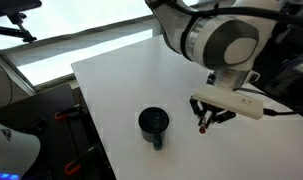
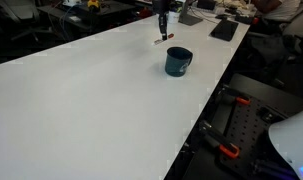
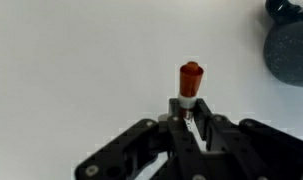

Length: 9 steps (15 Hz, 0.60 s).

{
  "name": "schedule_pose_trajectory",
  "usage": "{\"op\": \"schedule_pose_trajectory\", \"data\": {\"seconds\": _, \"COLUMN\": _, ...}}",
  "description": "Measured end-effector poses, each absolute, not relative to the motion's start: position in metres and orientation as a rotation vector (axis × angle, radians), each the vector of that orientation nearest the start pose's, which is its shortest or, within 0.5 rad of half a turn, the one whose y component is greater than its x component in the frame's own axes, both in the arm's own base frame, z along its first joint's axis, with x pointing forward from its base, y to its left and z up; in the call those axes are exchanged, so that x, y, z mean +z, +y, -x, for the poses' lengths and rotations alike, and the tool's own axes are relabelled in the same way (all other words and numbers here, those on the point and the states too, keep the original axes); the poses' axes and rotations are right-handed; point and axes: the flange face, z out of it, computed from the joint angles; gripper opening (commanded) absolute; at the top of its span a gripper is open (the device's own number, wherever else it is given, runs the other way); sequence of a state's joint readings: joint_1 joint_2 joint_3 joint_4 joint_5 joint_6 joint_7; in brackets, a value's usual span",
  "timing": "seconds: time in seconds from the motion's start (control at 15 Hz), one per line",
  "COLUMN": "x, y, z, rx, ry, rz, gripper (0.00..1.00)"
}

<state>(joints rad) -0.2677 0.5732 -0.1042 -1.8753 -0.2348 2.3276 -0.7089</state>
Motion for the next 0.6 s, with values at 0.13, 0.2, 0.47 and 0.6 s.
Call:
{"op": "schedule_pose_trajectory", "data": {"seconds": 0.13, "x": 0.181, "y": -0.231, "z": -0.587, "rx": 0.378, "ry": -0.86, "rz": 3.109, "gripper": 0.05}}
{"op": "schedule_pose_trajectory", "data": {"seconds": 0.2, "x": 0.173, "y": -0.231, "z": -0.59, "rx": 0.393, "ry": -0.87, "rz": 3.092, "gripper": 0.05}}
{"op": "schedule_pose_trajectory", "data": {"seconds": 0.47, "x": 0.147, "y": -0.227, "z": -0.597, "rx": 0.465, "ry": -0.891, "rz": 3.033, "gripper": 0.05}}
{"op": "schedule_pose_trajectory", "data": {"seconds": 0.6, "x": 0.135, "y": -0.224, "z": -0.6, "rx": 0.503, "ry": -0.89, "rz": 3.01, "gripper": 0.05}}
